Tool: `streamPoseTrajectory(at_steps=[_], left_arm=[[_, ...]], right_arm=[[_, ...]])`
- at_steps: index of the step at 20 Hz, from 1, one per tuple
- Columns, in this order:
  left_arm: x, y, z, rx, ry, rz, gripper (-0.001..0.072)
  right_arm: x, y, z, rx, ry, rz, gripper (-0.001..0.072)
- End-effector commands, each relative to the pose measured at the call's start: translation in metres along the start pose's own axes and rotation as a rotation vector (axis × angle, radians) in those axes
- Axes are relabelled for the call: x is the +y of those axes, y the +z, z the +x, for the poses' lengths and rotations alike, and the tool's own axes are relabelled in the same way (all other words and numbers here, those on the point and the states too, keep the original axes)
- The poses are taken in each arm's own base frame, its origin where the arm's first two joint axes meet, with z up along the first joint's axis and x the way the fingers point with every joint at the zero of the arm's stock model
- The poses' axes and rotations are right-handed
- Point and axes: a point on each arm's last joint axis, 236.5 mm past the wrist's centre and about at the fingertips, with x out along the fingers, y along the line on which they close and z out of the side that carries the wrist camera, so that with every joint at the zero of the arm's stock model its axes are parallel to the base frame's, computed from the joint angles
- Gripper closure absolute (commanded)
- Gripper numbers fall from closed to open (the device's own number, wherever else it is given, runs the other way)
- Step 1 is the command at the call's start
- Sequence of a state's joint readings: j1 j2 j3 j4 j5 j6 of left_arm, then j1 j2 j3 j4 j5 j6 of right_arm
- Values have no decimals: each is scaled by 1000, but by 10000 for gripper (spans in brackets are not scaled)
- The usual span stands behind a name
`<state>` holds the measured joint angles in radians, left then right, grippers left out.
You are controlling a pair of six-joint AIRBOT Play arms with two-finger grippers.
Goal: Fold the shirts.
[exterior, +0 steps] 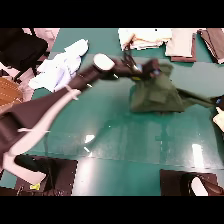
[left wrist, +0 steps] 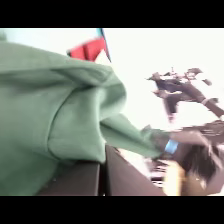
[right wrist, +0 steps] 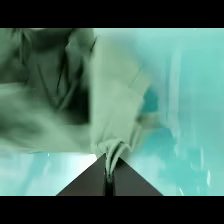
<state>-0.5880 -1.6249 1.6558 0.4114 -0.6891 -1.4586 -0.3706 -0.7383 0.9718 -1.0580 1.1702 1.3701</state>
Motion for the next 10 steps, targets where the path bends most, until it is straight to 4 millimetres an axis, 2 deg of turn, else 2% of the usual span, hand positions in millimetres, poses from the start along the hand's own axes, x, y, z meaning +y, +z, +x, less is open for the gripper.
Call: streamPoseTrajectory(at_steps=[1, 3, 5, 8, 10], left_arm=[[-15, 28, -102, -10, 200, 224, 678], [-32, 11, -136, 44, 244, 313, 677], [-51, 6, -153, 41, 240, 358, 677], [-79, 18, -184, -45, 264, 493, 677], [-103, 25, -210, -105, 284, 597, 677]], right_arm=[[0, 45, -14, -136, 5, 15, 693], [27, 79, -25, -206, 56, -15, 693], [68, 114, -42, -295, 154, -51, 692], [120, 152, -89, -415, 226, -141, 693], [132, 169, -132, -512, 202, -176, 692]])
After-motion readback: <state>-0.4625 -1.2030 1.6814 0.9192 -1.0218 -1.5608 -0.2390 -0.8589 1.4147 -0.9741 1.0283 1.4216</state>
